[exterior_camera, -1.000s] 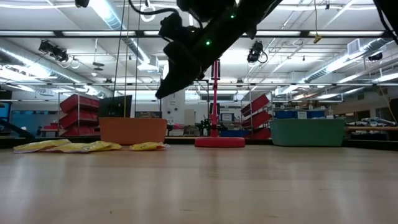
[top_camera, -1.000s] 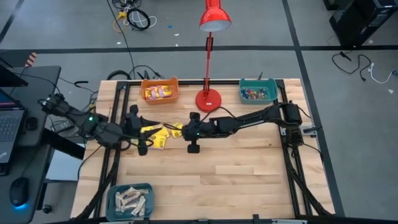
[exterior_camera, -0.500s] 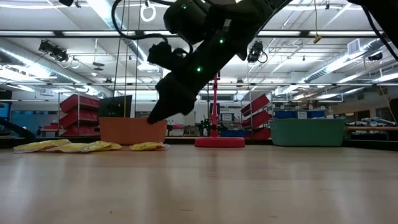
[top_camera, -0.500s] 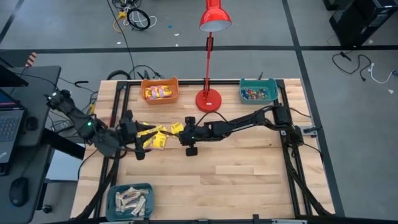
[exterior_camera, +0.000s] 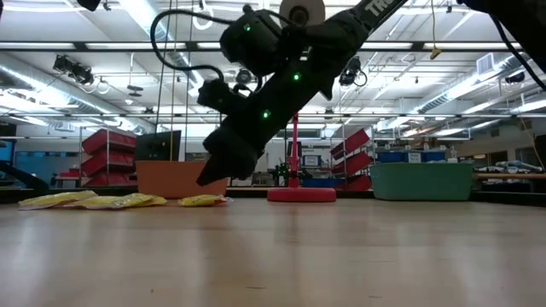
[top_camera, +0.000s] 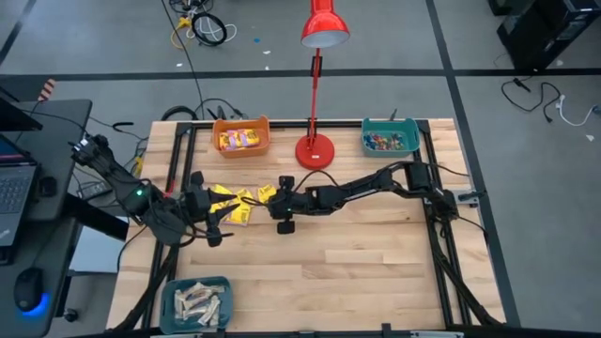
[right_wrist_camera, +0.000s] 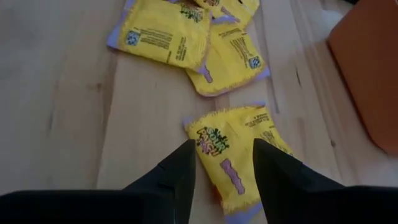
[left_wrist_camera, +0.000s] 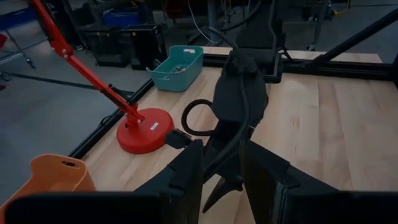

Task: Sort candy
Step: Put the yellow candy into the orange bin

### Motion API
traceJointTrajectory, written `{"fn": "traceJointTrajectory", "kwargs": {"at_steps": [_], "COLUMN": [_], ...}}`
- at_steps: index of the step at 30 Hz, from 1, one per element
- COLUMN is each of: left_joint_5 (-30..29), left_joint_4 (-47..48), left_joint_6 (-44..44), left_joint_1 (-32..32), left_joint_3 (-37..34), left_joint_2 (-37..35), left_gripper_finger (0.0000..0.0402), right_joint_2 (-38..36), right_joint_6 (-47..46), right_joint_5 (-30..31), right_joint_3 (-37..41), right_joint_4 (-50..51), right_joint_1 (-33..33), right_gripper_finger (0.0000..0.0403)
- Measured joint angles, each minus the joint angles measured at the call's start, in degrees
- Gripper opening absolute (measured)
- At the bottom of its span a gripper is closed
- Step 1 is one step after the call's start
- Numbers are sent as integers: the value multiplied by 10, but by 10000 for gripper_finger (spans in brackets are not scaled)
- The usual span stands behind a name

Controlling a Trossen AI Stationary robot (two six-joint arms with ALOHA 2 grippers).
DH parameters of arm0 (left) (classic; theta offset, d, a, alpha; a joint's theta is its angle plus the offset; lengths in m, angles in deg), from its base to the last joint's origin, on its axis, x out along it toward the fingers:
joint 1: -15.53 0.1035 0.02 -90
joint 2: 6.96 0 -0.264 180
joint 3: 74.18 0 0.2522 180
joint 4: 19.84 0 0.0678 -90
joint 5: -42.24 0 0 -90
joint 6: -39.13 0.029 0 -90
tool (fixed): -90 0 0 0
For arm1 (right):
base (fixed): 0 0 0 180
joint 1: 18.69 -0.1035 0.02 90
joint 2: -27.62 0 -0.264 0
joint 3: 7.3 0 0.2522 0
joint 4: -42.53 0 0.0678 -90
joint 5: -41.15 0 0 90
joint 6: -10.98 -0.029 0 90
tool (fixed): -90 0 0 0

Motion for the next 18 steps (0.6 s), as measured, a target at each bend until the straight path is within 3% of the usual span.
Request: {"fn": "traceJointTrajectory", "kwargs": {"at_steps": [18], "left_joint_5": [-1], "left_joint_4": [21], "left_joint_6": [-20], "left_joint_1": [0], "left_joint_3": [0], "left_joint_2": [3], "left_gripper_finger": [108], "right_joint_2": [40], "right_joint_6": [-17], "right_joint_5": [-10], "right_joint_3": [-1], "right_joint_4": [-11], "right_joint_1": [12], "right_gripper_finger": [147]}}
